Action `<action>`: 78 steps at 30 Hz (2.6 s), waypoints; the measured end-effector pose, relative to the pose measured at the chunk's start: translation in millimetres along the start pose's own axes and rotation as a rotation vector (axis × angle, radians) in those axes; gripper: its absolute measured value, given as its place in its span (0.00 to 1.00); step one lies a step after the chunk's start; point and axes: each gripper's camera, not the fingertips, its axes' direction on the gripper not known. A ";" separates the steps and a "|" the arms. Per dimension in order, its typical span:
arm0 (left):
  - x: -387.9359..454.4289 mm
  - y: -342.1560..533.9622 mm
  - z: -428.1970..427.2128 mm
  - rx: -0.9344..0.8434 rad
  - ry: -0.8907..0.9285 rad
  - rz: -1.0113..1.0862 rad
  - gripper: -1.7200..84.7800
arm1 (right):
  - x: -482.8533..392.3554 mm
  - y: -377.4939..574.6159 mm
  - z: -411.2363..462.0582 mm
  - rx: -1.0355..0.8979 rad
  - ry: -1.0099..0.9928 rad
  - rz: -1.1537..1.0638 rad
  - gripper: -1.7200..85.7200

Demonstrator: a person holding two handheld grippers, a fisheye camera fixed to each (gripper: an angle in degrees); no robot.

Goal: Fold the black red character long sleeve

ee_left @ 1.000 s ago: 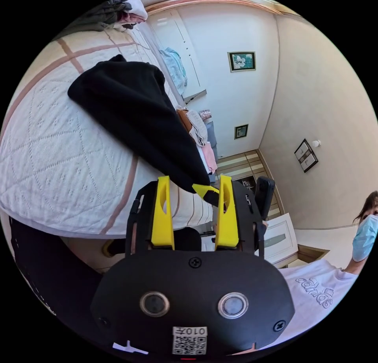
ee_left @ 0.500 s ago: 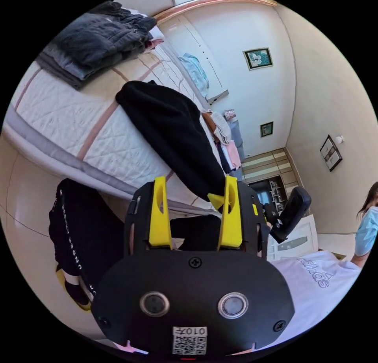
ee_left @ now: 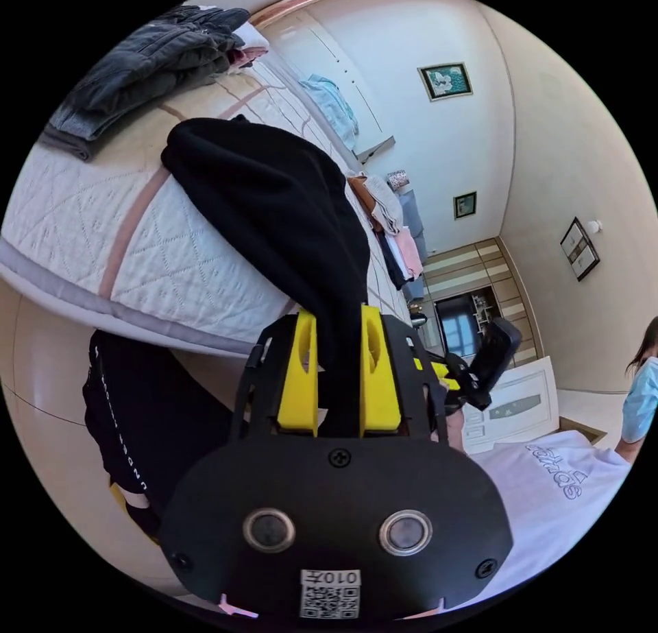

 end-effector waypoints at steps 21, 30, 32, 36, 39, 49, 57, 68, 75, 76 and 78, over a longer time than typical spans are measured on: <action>-25.7 -51.2 -109.4 0.063 0.259 -0.031 0.11 | 347.5 26.0 -116.7 0.485 -0.620 0.662 0.19; -42.9 -62.6 -149.5 0.019 0.247 -0.016 0.11 | 356.5 -5.8 -129.8 0.260 -0.419 0.590 0.13; -59.6 -59.0 -154.1 -0.006 0.237 -0.056 0.11 | 352.0 0.3 -131.0 0.235 -0.392 0.540 0.12; -80.6 -49.6 -157.8 -0.045 0.254 -0.118 0.11 | 334.6 21.9 -136.9 0.263 -0.484 0.472 0.11; -56.7 -73.5 -179.6 -0.145 0.228 0.027 0.11 | 295.4 15.5 -156.9 0.271 -0.480 0.393 0.11; 91.3 -293.2 -384.2 -0.275 0.108 0.504 0.11 | 108.5 -157.2 -209.7 0.510 -0.332 -0.013 0.11; 123.5 -337.8 -495.1 -0.346 -0.234 0.546 0.10 | 49.8 -213.6 -38.0 0.703 -0.341 0.053 0.11; -22.4 -272.4 -425.5 -0.478 -0.733 0.170 0.10 | 94.3 -221.8 130.6 0.242 -0.397 0.281 0.11; 34.1 -273.0 -431.3 -0.408 -0.883 0.212 0.10 | 54.7 -248.4 148.0 0.220 -0.363 0.249 0.11; 35.6 -271.6 -424.7 -0.456 -0.898 0.202 0.10 | 53.7 -250.8 150.4 0.192 -0.323 0.235 0.11; 32.0 -266.8 -414.7 -0.545 -0.970 0.161 0.10 | 59.4 -251.7 156.8 0.127 -0.330 0.158 0.12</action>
